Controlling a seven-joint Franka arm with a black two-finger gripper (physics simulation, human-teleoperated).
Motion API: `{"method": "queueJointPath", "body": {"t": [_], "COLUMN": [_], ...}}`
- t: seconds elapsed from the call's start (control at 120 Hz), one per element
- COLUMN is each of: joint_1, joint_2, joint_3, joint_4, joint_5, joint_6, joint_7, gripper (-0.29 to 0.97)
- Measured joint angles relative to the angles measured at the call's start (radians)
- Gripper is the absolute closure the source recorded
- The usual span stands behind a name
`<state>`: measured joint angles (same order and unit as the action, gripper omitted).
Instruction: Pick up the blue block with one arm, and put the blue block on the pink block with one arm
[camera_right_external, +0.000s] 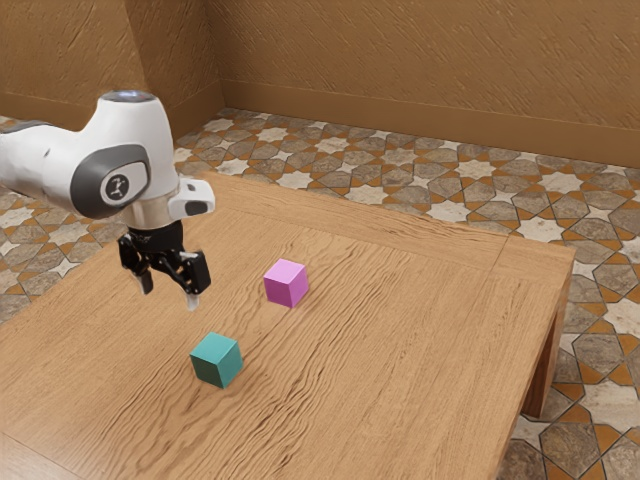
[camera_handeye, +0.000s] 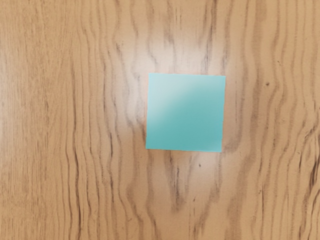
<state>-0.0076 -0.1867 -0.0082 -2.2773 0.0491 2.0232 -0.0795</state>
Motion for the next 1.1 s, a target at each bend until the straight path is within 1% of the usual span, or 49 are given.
{"method": "queueJointPath", "body": {"t": [0.108, 0.267, 0.525, 0.967, 1.1], "joint_1": [0.0, 0.0, 0.0, -0.001, 0.001], "joint_2": [0.046, 0.104, 0.21, 0.241, 0.27], "joint_3": [-0.011, -0.015, -0.015, -0.014, -0.014], "joint_4": [-0.006, -0.02, -0.034, -0.049, -0.05], "joint_5": [0.005, 0.009, 0.005, 0.004, 0.004], "joint_6": [0.08, 0.162, 0.261, 0.319, 0.326], "joint_7": [0.001, 0.001, 0.002, 0.031, 0.038], "gripper": [0.0, 0.0, 0.0, 0.0, 0.0]}}
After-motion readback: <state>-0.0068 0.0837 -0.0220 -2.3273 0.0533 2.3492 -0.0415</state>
